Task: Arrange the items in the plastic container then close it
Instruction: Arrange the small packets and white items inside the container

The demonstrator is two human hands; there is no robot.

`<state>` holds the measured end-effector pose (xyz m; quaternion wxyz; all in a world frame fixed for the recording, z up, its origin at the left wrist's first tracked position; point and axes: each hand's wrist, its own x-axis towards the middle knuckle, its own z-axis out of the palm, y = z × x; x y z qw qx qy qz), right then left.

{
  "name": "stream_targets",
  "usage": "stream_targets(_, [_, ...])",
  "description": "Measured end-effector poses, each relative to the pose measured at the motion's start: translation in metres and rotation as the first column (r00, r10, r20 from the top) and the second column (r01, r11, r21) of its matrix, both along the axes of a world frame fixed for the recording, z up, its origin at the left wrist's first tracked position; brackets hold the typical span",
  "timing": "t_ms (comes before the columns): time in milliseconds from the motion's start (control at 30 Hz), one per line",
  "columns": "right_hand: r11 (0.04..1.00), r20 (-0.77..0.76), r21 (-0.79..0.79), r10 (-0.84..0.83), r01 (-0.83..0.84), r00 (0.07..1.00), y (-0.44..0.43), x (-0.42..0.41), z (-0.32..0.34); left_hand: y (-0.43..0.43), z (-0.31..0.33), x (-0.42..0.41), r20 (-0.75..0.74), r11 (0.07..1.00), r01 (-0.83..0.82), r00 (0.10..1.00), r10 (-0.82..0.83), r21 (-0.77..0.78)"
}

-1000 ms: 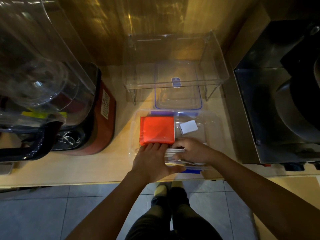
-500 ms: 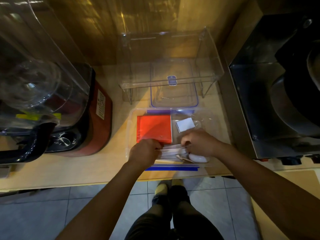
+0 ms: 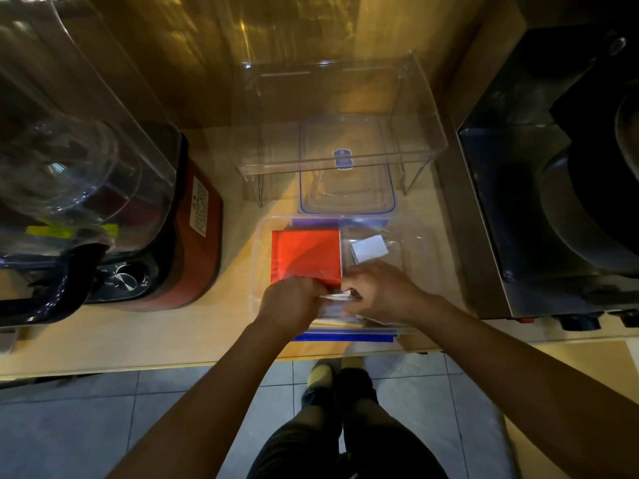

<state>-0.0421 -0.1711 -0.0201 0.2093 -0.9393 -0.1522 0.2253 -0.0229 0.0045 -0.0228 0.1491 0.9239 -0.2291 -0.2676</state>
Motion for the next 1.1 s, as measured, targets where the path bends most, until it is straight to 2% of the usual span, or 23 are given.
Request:
stream_targets(167, [0.997,-0.102,-0.07,-0.028,0.021,0.994,-0.024,0.001,0.004,0.002,0.0,0.002,-0.074,1.0,0.006,0.997,-0.004,0.025])
stream_targets(333, [0.999,-0.093,-0.02,0.024,-0.026,0.995,-0.023,-0.004,0.005,-0.002,-0.001,0.003,0.023,0.997,0.037,0.999,-0.039,0.066])
stream_targets(500, [0.987,-0.186,-0.12,0.081,-0.104,0.979,-0.016,-0.007,0.008,-0.003,-0.004,0.005,0.016,0.997,0.024,1.0,-0.025,0.076])
stream_targets(600, [0.992,-0.222,-0.088,0.069,-0.091,0.973,-0.019,-0.005,0.014,-0.003,-0.006,0.006,-0.009,0.993,0.069,0.998,-0.069,0.1])
stream_targets(667, [1.0,-0.191,-0.027,0.009,-0.014,0.981,-0.024,0.0,0.023,-0.002,-0.005,0.006,-0.026,0.99,0.103,0.995,-0.1,0.1])
stream_targets(733, [0.985,-0.15,0.08,-0.142,0.155,0.978,-0.03,0.007,0.029,-0.002,-0.003,0.007,-0.055,0.989,0.124,0.991,-0.12,0.08])
stream_targets(800, [0.916,-0.143,0.179,-0.336,0.358,0.931,-0.034,0.016,0.031,-0.002,-0.001,0.007,-0.084,0.989,0.137,0.988,-0.133,0.052])
stream_targets(867, [0.831,-0.175,0.21,-0.486,0.515,0.856,-0.035,0.023,0.026,-0.003,-0.001,0.007,-0.09,0.989,0.141,0.987,-0.136,0.054])
stream_targets(933, [0.774,-0.211,0.182,-0.572,0.607,0.793,-0.032,0.024,0.017,-0.005,0.0,0.006,-0.094,0.988,0.137,0.987,-0.131,0.068])
stream_targets(967, [0.779,-0.179,0.136,-0.588,0.612,0.789,-0.03,0.022,0.014,-0.006,0.0,0.005,-0.092,0.989,0.132,0.988,-0.125,0.069])
stream_targets(1067, [0.883,0.054,-0.091,-0.458,0.461,0.887,-0.025,0.017,0.011,-0.007,0.001,0.005,-0.057,0.992,0.098,0.994,-0.093,0.08])
stream_targets(1100, [0.916,0.029,-0.139,-0.375,0.376,0.926,-0.026,0.016,0.011,-0.007,0.0,0.004,-0.041,0.992,0.086,0.996,-0.083,0.088])
